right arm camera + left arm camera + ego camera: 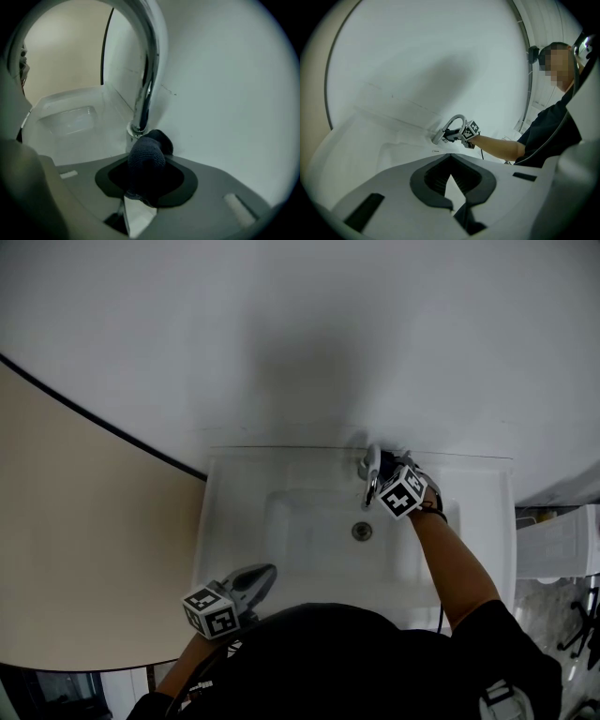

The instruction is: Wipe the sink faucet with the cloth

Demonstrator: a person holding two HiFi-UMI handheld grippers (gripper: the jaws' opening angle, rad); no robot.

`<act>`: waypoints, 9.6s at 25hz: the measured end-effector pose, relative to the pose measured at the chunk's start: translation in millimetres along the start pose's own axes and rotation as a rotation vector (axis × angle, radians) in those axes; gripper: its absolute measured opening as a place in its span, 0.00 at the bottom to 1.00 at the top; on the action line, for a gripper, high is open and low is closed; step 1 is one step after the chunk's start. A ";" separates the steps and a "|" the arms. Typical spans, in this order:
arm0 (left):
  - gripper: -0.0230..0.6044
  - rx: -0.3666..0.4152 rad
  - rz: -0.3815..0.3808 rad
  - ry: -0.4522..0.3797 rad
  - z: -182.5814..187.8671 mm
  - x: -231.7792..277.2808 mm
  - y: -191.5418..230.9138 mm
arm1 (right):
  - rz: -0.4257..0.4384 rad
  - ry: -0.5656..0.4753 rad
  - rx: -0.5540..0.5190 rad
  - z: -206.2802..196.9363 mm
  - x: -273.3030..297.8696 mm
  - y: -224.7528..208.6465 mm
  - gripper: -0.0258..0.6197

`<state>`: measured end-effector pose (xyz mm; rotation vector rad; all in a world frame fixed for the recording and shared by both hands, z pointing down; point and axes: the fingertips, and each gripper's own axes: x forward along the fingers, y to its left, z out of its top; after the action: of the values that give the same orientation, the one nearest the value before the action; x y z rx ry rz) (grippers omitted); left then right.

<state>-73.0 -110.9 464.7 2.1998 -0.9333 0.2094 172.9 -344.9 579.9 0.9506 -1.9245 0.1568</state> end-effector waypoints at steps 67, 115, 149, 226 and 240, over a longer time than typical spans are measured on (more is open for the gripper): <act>0.02 0.001 0.018 0.050 -11.6 1.0 -0.3 | 0.198 -0.305 0.955 -36.7 48.3 27.9 0.23; 0.02 -0.012 0.038 -0.025 -9.8 -26.2 18.7 | 0.120 -0.215 0.674 -74.4 23.7 14.9 0.23; 0.02 0.028 -0.291 -0.045 17.2 -7.5 84.9 | -0.084 -0.092 0.331 46.5 -140.2 69.4 0.21; 0.02 0.012 -0.265 -0.054 -15.9 -47.9 131.6 | -0.068 0.060 0.397 30.6 48.4 132.9 0.23; 0.02 0.029 -0.272 0.063 -25.9 -35.8 100.5 | -0.174 -0.477 1.162 29.7 34.3 43.9 0.23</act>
<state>-163.9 -120.9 525.4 2.3044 -0.5918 0.1623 114.1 -347.5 602.9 2.0382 -2.1136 1.1098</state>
